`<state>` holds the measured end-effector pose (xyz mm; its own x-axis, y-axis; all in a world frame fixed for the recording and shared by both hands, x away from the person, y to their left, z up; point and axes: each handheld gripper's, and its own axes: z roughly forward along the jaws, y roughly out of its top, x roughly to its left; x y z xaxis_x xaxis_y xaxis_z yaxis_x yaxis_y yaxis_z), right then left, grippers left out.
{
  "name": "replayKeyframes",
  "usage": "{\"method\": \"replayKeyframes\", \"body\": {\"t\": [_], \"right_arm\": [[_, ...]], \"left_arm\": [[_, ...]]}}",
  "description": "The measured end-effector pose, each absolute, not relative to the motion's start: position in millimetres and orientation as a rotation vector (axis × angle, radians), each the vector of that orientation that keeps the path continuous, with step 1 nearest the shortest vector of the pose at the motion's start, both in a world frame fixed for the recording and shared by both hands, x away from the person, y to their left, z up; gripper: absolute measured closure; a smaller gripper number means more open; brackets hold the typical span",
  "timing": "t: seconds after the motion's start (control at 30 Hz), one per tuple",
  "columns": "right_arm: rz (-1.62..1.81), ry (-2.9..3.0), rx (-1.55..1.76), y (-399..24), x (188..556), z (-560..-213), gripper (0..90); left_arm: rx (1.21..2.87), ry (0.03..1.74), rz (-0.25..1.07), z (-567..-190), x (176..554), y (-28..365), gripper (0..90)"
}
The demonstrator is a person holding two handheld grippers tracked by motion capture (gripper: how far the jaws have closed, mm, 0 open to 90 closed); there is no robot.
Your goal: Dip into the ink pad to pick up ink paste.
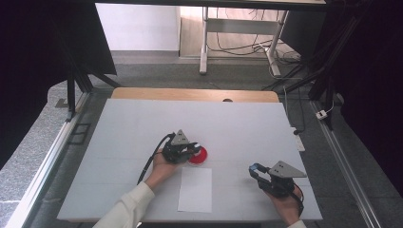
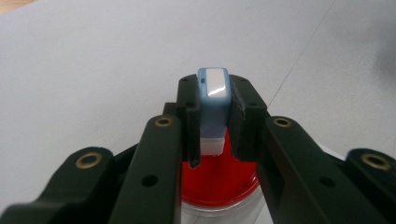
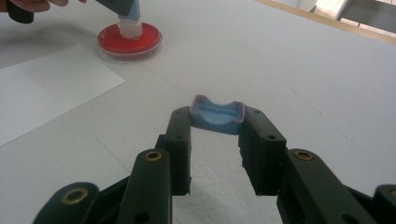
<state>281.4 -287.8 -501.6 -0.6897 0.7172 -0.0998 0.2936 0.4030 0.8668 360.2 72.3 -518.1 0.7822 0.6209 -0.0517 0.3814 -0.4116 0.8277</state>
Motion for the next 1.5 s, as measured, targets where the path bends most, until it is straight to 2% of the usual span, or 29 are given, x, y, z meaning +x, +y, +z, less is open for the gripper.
{"method": "replayKeyframes", "body": {"t": [1.03, 1.5], "right_arm": [[1.225, 2.202, 0.860, -287, 281, -502, 64.6], [1.224, 2.205, 0.860, -287, 281, -502, 64.5]], "left_arm": [[2.089, 0.757, 0.357, -517, 357, 68, 76.0], [2.006, 0.763, 0.351, -508, 356, 72, 75.8]]}}
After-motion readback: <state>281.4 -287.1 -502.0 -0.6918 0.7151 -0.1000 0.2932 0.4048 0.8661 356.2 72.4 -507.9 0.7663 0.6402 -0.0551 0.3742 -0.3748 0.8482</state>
